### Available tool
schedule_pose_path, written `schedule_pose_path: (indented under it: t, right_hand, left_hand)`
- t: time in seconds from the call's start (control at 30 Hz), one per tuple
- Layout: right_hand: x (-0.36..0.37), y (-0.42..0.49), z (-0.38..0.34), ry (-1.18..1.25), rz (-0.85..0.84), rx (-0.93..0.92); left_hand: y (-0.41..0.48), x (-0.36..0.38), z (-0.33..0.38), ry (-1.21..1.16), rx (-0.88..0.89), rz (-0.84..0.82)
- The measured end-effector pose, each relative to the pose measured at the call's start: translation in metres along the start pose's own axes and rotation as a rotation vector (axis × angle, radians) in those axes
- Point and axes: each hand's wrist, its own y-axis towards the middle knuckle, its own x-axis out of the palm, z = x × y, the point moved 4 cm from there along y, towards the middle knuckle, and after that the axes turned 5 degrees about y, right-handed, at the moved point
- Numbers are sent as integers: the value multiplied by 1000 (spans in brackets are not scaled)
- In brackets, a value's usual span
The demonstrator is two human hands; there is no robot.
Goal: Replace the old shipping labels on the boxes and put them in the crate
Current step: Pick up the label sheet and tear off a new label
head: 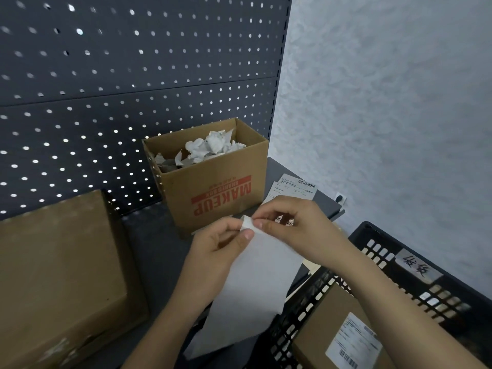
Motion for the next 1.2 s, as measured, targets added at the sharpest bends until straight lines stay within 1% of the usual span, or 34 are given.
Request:
schedule_pose_path:
  t: [0.1, 0.27, 0.43, 0.73, 0.83, 0.93, 1.2]
  right_hand:
    - [-4, -3, -6, -10, 26, -38]
    - [-2, -7, -13, -51, -22, -76]
    - [-2, -7, -10, -117, -20, -72]
    - [-5, -11, -6, -183, -11, -93]
    - [-5, -13, -9, -175, -28, -103]
    - [-5, -14, -10, -180, -52, -114]
    - [-6, -17, -15, -245, -51, -195]
  left_hand:
    - [1, 1, -1, -34, 8, 11]
    - [4, 3, 2, -9, 50, 32]
    - [5, 7, 5, 52, 86, -43]
    - [5, 11, 4, 52, 95, -43]
    - [6, 12, 4, 62, 108, -62]
    - [6, 11, 6, 64, 119, -45]
    - [3, 10, 11, 137, 131, -44]
